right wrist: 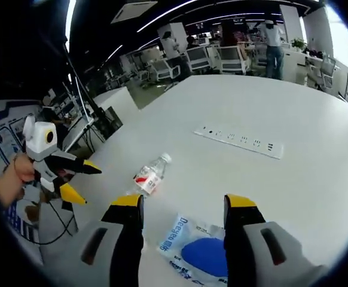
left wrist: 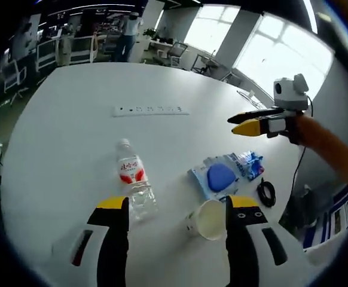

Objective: Arrange the tabletop items into an orderly group along one side of the table until the central work area is clear of visible clutter.

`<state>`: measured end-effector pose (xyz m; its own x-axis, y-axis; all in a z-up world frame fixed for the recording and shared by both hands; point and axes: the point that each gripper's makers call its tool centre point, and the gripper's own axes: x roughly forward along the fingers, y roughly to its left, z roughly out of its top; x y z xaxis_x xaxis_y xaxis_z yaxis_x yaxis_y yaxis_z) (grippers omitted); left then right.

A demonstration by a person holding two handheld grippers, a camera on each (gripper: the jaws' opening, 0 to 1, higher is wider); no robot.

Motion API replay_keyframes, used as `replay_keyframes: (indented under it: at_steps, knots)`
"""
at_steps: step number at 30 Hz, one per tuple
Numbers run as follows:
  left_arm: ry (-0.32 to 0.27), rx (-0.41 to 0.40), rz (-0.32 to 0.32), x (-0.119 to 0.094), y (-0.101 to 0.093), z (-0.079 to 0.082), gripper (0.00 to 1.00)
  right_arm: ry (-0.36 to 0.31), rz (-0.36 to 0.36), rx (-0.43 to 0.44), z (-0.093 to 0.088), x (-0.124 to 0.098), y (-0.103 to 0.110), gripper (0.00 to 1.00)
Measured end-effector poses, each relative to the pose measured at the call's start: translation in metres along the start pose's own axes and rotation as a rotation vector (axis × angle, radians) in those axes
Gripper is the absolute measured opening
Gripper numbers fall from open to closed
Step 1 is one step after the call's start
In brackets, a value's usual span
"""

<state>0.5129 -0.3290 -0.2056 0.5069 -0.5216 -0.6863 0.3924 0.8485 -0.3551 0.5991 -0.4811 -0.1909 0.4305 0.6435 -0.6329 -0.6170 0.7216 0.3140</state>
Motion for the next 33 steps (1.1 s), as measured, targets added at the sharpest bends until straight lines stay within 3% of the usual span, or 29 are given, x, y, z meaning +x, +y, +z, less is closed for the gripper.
replay_keyframes:
  at_steps: [7, 13, 19, 22, 33]
  knots:
    - [-0.018, -0.009, -0.013, -0.018, 0.007, -0.004, 0.66, -0.019, 0.08, 0.081, 0.011, 0.018, 0.016, 0.52]
    - [-0.046, -0.022, -0.022, -0.036, 0.013, -0.002, 0.66, -0.013, 0.102, 0.125, 0.018, 0.038, 0.02, 0.53]
    - [-0.063, -0.033, -0.027, -0.045, 0.025, -0.006, 0.65, 0.013, 0.174, 0.202, 0.02, 0.071, 0.025, 0.5]
    - [-0.076, -0.049, -0.03, -0.046, 0.031, -0.008, 0.65, 0.024, 0.238, 0.291, 0.022, 0.092, 0.032, 0.49]
    - [-0.099, -0.099, -0.018, -0.046, 0.053, -0.011, 0.65, 0.108, 0.302, 0.278, 0.023, 0.143, 0.041, 0.49]
